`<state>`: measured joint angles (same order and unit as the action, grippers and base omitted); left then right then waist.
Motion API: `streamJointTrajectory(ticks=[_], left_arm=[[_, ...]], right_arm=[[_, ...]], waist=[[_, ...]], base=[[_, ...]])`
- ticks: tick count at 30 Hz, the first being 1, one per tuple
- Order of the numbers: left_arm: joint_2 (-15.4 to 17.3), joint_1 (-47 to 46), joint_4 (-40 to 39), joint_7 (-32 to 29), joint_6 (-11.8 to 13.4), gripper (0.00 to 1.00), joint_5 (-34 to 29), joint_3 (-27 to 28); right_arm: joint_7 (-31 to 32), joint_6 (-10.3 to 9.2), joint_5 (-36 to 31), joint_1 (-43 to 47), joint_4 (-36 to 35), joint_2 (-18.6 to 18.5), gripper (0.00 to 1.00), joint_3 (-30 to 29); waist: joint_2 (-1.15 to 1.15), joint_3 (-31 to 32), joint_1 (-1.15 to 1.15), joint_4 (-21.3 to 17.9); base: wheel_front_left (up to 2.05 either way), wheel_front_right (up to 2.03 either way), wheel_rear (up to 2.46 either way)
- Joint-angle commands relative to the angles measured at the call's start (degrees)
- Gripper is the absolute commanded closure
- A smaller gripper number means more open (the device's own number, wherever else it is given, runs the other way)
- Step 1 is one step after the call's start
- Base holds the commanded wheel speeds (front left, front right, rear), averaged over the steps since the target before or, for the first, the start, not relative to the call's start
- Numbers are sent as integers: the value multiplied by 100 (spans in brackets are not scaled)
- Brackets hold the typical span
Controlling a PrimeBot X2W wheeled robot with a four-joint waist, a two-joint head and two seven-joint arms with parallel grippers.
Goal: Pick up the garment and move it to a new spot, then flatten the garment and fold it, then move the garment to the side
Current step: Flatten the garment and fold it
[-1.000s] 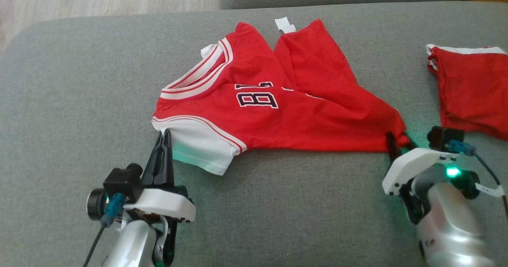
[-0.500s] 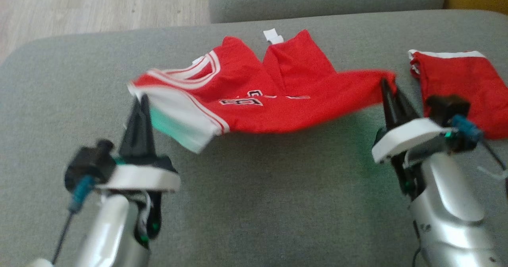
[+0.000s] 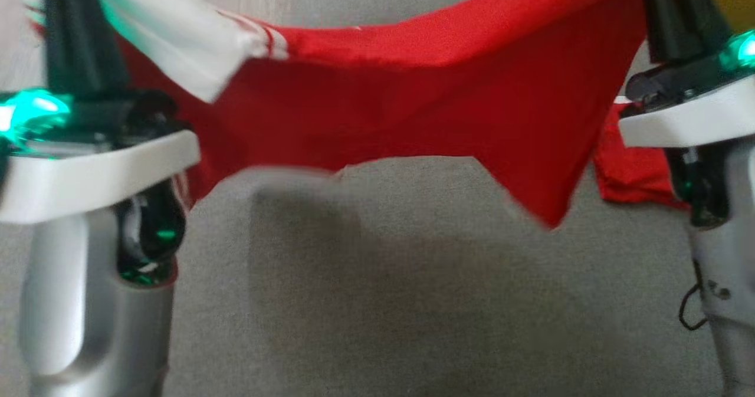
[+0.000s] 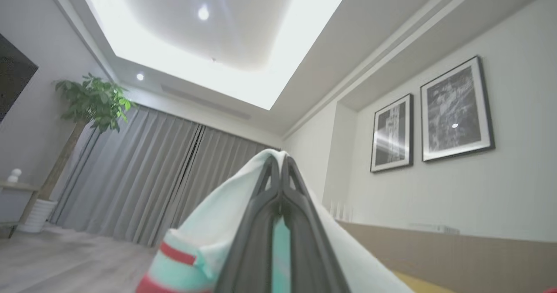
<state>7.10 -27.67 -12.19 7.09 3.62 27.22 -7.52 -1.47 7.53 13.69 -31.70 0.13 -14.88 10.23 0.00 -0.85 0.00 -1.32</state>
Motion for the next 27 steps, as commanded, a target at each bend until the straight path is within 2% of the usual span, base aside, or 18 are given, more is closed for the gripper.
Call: streamJointTrajectory(ticks=[1, 10, 16, 19, 21, 24, 27], left_arm=[[176, -350, -497, -110, 100, 100, 45, 284], [264, -686, -1860, -823, 485, 100, 193, 491], [401, -982, -1514, -1243, 537, 100, 328, 554], [470, -1303, -851, -1413, 448, 100, 547, 611], [627, -1677, -267, -1491, 325, 100, 568, 628], [808, -2475, 807, -1476, 103, 100, 563, 610], [935, -3434, 1876, -1287, -111, 100, 482, 572]], right_arm=[[126, -4, 20, -231, -474, -62, 100, 69], [852, -4, -231, 70, -1847, 28, 100, -394], [1297, -4, -313, 112, -1934, 155, 100, -582], [1499, -4, -144, -135, -1539, 234, 100, -631], [1586, -4, -84, -504, -1051, 142, 100, -601], [1546, -4, 30, -1400, -27, 13, 100, -494], [1204, -4, -43, -2550, 1090, -123, 100, -246]], waist=[[0, 67, 0, -55], [0, -63, 0, -111], [0, -448, 0, -93], [0, -845, 0, -88], [0, -1203, 0, -74], [0, -1731, 0, -50], [0, -2145, 0, -17]], base=[[0, 0, 0], [0, 0, 0], [0, 0, 0], [0, 0, 0], [0, 0, 0], [0, 0, 0], [0, 0, 0]])
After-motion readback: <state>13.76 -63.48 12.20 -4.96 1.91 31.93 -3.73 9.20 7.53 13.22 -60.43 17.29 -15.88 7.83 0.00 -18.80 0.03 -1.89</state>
